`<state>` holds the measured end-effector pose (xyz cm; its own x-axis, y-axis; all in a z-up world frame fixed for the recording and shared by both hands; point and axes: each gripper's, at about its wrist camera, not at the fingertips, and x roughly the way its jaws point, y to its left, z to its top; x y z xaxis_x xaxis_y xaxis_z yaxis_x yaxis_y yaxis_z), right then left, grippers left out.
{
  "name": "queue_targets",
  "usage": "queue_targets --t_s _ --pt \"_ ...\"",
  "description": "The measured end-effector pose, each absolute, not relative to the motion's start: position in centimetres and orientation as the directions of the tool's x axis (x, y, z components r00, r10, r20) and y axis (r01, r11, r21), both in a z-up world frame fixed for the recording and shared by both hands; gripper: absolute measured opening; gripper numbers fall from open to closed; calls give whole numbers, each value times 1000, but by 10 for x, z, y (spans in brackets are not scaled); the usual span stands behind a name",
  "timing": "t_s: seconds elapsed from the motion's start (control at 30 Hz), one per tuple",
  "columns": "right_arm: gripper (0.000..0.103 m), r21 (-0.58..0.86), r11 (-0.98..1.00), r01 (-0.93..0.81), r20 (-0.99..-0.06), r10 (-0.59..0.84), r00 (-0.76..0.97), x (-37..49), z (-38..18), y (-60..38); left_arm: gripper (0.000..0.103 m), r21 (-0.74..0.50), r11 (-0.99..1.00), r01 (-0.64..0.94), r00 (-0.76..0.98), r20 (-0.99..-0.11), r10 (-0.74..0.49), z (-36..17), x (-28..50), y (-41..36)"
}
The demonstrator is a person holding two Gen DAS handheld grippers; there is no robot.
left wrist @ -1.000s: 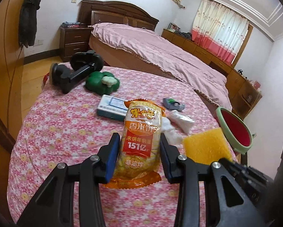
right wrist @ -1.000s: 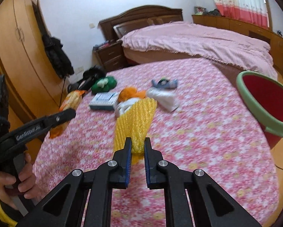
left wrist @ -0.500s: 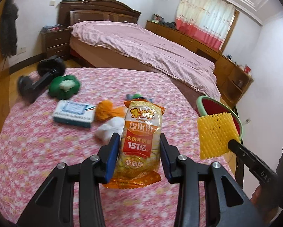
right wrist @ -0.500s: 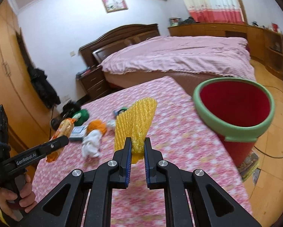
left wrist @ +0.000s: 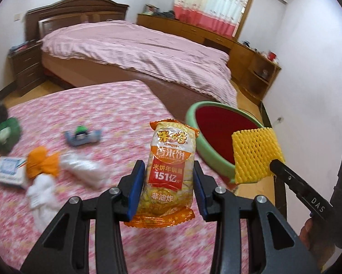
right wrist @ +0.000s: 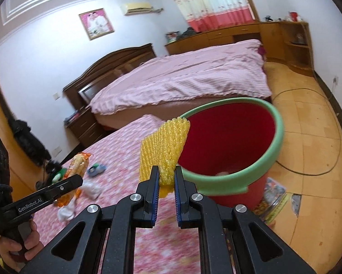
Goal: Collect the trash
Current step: 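Carry snack bag and foam net over the red bucket and open both grippers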
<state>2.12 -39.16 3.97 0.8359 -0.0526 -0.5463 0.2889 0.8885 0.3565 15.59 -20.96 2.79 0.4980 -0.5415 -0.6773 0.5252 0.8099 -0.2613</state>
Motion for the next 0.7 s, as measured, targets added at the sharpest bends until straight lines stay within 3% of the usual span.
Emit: queue_targets --t_s 0.7 --pt "13 339 832 440 -592 -175 787 37 15 -476 41 -225 734 640 387 -731 -562 -5 194 -344"
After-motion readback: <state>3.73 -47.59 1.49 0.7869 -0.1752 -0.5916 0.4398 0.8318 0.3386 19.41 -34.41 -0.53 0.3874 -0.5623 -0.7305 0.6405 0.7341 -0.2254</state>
